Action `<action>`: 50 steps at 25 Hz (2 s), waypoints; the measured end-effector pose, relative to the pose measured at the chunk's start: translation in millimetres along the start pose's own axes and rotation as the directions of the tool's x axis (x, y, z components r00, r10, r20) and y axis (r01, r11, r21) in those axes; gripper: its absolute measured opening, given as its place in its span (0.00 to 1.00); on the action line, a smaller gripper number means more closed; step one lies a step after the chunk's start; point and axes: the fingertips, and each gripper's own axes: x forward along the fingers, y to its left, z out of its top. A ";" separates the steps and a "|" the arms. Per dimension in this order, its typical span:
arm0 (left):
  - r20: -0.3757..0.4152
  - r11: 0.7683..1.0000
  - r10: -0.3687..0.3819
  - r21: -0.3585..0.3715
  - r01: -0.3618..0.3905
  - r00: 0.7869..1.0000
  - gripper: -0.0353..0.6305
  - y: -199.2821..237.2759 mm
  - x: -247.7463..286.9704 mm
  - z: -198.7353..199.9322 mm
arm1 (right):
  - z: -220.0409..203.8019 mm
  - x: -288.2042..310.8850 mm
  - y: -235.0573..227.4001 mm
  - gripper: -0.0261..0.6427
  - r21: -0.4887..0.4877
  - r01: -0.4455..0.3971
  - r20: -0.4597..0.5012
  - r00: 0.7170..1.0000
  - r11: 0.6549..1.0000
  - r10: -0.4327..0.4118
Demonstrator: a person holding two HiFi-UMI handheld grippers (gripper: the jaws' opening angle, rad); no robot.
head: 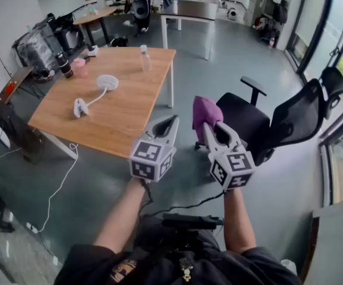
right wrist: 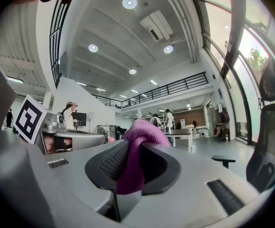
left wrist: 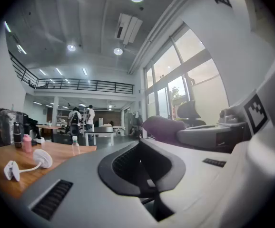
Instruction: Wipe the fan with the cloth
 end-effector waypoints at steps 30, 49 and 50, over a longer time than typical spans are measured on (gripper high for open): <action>-0.053 0.865 0.478 -0.143 -0.480 0.877 0.06 331.6 -219.6 -68.0 | -40.3 236.2 327.2 0.15 -0.044 -0.489 -0.111 0.869 0.871 0.482; -0.161 0.946 0.258 -0.158 -0.283 0.953 0.06 529.1 -199.2 -139.4 | -107.2 402.2 397.7 0.15 -0.073 -0.282 -0.279 0.927 0.957 0.252; -0.170 0.950 0.248 -0.149 -0.274 0.954 0.06 539.0 -192.5 -144.3 | -114.5 414.0 396.0 0.15 -0.067 -0.277 -0.285 0.926 0.958 0.248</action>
